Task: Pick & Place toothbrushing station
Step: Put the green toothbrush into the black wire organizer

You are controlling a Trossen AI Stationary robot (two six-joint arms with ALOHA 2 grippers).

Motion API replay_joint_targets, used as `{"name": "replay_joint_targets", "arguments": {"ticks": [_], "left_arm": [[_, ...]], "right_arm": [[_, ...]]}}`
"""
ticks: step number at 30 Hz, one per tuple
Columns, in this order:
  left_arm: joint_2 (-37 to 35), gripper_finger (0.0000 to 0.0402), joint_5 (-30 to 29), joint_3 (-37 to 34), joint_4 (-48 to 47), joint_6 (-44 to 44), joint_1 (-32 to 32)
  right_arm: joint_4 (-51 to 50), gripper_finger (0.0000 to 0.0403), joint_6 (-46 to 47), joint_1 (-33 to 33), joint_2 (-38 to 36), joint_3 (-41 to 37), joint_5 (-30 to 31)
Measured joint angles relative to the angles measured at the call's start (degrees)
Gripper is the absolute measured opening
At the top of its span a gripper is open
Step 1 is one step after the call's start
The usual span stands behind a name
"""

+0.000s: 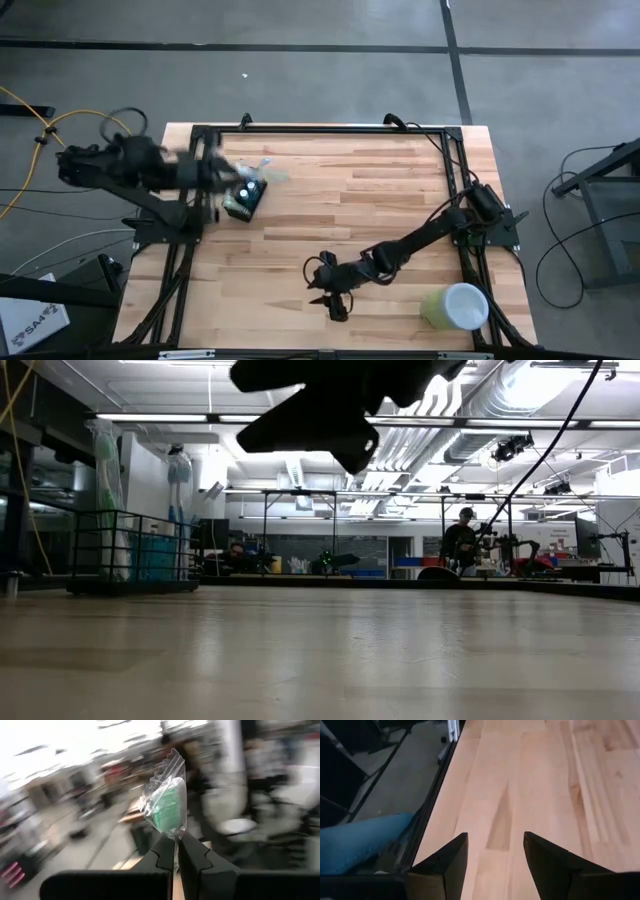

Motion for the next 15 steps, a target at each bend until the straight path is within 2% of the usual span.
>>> {"name": "replay_joint_targets", "arguments": {"ticks": [2,5,10,12,15], "left_arm": [[-2.94,0.0001,-2.03,0.00,-3.27,-3.50,3.28],[-6.58,0.0001,-1.79,0.05,-9.09,-10.13,7.77],[-10.49,0.0001,-1.70,0.05,-22.76,-15.85,11.84],[-11.43,0.0001,-0.30,-0.07,-27.11,-15.78,12.37],[-13.00,0.0001,4.94,-0.72,-28.24,-14.67,12.36]], "right_arm": [[-0.65,0.0184,0.00,0.69,0.00,0.00,0.17],[-0.77,0.0184,-0.07,1.38,0.00,0.00,0.20],[-0.82,0.0184,-0.17,1.30,0.00,0.00,0.28],[-0.84,0.0184,-0.17,1.12,0.00,0.00,0.31],[-0.83,0.0184,-0.20,0.86,0.00,0.00,0.29]]}}
